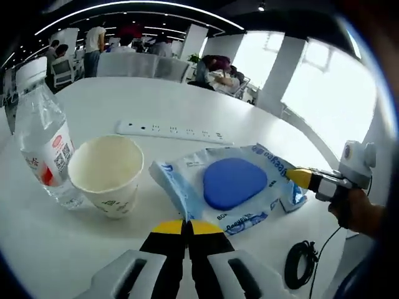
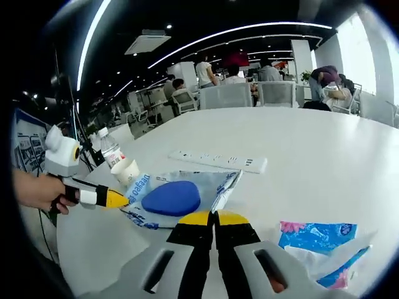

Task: Arrange the tabletop items into an orderly group along one side of the table until the central work area is clear of visible clutter.

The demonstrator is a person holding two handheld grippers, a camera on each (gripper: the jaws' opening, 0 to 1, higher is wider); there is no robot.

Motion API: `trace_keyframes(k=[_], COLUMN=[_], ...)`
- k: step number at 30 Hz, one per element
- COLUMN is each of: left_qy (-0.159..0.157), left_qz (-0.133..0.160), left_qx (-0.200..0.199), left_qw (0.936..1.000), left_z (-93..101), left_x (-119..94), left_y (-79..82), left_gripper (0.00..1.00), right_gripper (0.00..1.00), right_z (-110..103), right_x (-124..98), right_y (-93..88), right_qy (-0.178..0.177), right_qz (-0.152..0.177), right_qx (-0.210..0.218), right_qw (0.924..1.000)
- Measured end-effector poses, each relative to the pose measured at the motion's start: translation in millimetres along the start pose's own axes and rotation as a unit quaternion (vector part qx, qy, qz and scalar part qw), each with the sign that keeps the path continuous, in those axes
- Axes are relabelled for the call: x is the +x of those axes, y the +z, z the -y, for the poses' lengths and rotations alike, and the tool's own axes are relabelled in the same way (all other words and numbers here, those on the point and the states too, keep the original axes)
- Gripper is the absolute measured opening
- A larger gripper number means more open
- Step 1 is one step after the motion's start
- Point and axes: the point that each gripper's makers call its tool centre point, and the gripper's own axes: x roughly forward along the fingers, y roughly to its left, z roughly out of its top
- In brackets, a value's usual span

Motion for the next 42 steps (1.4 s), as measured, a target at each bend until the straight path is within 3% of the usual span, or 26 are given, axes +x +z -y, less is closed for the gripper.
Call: trace_keyframes(k=[10, 16, 28, 42], left_qy=[-0.011, -0.021, -0.034, -0.035], left_qz=[-0.007, -0.006, -0.002, -0.010], left_qx=[0.041, 0.057, 0.070, 0.067], left_qw=[0.9991, 0.9981, 0.9970, 0.9971], left_z=[-0.9, -0.2, 11.4, 8.2], left_x=[4.9, 10.6, 19.5, 29.0], left_y=[-0.8, -1.3, -3.9, -14.5], left_gripper=[0.00, 0.00, 0.00, 0.00], right_gripper=[0.00, 0.00, 0.00, 0.00], right_z=[-5.5, -6.5, 10.8, 13.6], right_x=[-14.4, -21.4, -19.5, -12.7], right_y=[-27.2, -30.8, -50.1, -71.2], right_qy=[-0.035, -0.050, -0.079, -0.088], right_qz=[-0.007, -0.010, -0.033, -0.062], right_qx=[0.019, 0.022, 0.017, 0.023], right_qw=[0.9992, 0.9985, 0.9961, 0.9939])
